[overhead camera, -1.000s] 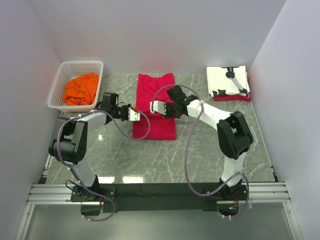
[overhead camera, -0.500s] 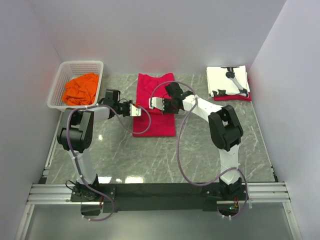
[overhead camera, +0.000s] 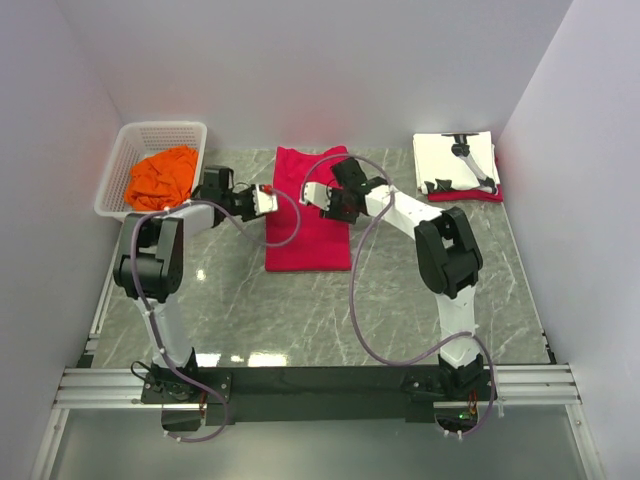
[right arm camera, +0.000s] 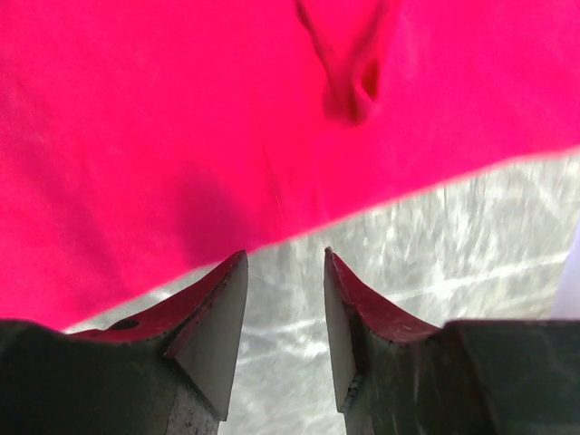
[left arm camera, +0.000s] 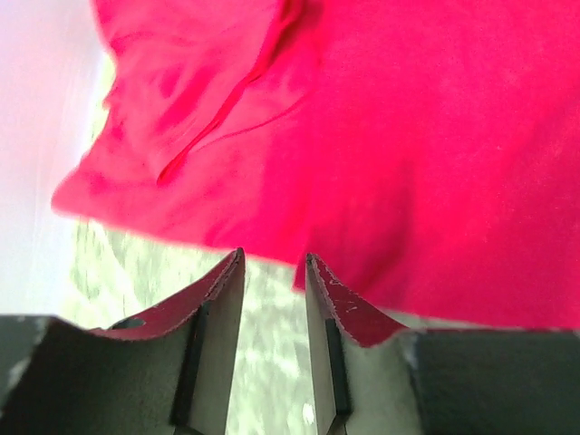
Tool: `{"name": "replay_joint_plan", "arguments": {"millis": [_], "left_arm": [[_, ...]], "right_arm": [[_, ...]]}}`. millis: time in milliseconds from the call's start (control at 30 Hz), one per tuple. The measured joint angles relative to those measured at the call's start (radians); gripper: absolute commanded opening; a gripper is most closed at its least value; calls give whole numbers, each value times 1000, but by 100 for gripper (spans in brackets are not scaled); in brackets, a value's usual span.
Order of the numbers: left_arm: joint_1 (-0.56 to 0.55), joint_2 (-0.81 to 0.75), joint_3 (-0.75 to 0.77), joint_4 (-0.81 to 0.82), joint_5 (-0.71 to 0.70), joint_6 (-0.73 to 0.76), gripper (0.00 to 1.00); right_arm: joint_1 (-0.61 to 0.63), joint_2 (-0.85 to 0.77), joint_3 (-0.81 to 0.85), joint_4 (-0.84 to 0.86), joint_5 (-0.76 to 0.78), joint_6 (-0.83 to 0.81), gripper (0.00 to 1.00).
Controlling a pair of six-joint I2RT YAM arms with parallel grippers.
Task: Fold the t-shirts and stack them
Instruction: Fold the tshirt
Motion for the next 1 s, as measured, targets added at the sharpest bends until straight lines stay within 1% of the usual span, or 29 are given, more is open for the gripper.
{"name": "replay_joint_plan", "arguments": {"millis": [133,300,367,400,467,533,700,900,1000], "left_arm": [[46,-76,24,-87,10,-156,35],[81,-181,64,-288,75,-296,39],[71,-215,46,-333,89,-348,39],[64,-231,25,-342,92,-375,38],[50,-247,-23,-349,91,-440,37],[39,-240,-52,-362,90,-516,34],[34,-142,-40,-389,101,-695,31],[4,-24,-40,-388,106,-891,27],[-15,6,-51,-381,103,-965,24]], "right_arm": [[-30,-46,7,-48,-18,100,42],[-60,-98,87,-182,-143,264,33],[-61,-111,96,-223,-217,330,31],[-60,-113,96,-242,-255,361,29],[-58,-111,89,-272,-317,426,28],[-57,-107,76,-291,-369,481,27],[-56,-62,34,-307,-477,609,26],[-58,51,-27,-303,-512,700,25],[-68,59,-51,-298,-547,735,23]]}}
